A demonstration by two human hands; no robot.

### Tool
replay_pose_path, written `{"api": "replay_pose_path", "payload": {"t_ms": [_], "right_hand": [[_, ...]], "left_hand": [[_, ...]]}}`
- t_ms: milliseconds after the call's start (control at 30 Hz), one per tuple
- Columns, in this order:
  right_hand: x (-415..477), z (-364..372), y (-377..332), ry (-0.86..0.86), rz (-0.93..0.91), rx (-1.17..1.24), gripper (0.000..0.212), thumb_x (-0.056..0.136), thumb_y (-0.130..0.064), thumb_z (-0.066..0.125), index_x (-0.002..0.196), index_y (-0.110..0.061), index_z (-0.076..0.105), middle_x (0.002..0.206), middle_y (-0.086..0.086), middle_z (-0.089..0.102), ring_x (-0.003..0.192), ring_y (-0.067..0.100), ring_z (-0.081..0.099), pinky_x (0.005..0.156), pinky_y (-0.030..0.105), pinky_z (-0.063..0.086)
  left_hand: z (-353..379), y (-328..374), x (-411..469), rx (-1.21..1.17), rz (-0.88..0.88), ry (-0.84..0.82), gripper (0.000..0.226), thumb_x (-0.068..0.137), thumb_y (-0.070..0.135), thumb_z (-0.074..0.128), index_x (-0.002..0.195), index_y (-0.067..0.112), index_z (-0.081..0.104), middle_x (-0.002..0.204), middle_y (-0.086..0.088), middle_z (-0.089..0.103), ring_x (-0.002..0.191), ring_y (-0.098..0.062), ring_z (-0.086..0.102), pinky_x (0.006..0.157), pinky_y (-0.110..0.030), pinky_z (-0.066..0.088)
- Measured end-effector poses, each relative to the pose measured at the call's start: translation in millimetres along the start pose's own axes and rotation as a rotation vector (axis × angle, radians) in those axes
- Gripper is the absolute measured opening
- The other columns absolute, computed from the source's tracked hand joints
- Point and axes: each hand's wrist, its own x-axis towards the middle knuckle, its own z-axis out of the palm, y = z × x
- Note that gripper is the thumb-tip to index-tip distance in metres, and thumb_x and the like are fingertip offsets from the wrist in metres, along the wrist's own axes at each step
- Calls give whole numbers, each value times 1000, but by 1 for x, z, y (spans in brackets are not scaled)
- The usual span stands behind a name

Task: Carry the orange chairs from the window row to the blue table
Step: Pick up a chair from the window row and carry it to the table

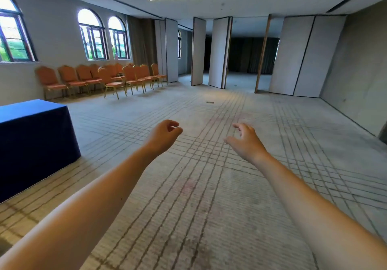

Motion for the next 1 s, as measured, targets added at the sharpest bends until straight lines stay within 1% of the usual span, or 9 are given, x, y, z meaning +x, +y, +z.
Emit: {"api": "replay_pose_path", "payload": {"t_ms": [100,233,300,400,567,767,833,900,1000], "right_hand": [[79,21,14,-30,-42,18,64,92,-37,61,148,-19,36,155,7,29,138,25,37,103,39,39],[185,38,23,-49,-73,9,65,92,-38,61,149,-20,37,156,7,29,140,25,34,106,40,36],[240,44,27,-39,-77,8,64,91,-37,62,148,-20,37,155,7,30,139,25,36,106,40,36],[313,56,41,-62,-68,21,64,92,-36,61,149,-20,37,155,7,30,137,26,38,103,39,38],[432,86,67,-99,-70,35,64,94,-38,60,150,-19,35,155,7,28,138,26,37,100,38,38],[606,130,89,-138,-156,79,64,93,-36,62,149,-19,36,154,6,30,136,25,39,100,38,40],[670,136,92,-164,-184,78,64,93,-37,62,149,-19,35,154,6,29,135,25,39,98,37,39],[727,139,93,-184,-199,71,63,94,-36,61,149,-19,35,154,7,29,135,25,40,96,36,39],[802,149,96,-189,-232,59,63,93,-36,61,148,-20,36,153,7,31,135,26,40,97,38,40]], "left_hand": [[14,-23,73,24,-12,28,37,91,39,58,122,19,58,105,1,64,97,-17,63,85,-35,50],[26,-41,176,34,-24,52,37,92,39,57,123,18,57,106,1,63,99,-18,62,92,-40,50],[35,-50,229,43,-34,62,37,92,40,56,123,20,57,107,1,63,100,-17,62,93,-42,50],[54,-66,296,55,-57,55,37,91,41,56,122,21,57,107,2,64,97,-15,63,91,-40,50],[85,-100,398,92,-96,44,37,91,40,58,122,19,58,106,1,65,94,-14,62,87,-33,49],[109,-143,543,120,-145,92,38,92,38,57,124,18,56,111,-2,63,101,-18,61,95,-43,50],[117,-150,599,135,-168,116,39,92,39,57,125,19,55,113,-2,64,101,-17,61,94,-42,50],[124,-155,649,143,-184,138,39,93,40,56,126,19,55,112,-1,63,98,-16,61,90,-38,51],[136,-168,708,126,-198,187,37,93,41,55,124,21,56,109,1,63,96,-15,62,87,-36,51]]}}
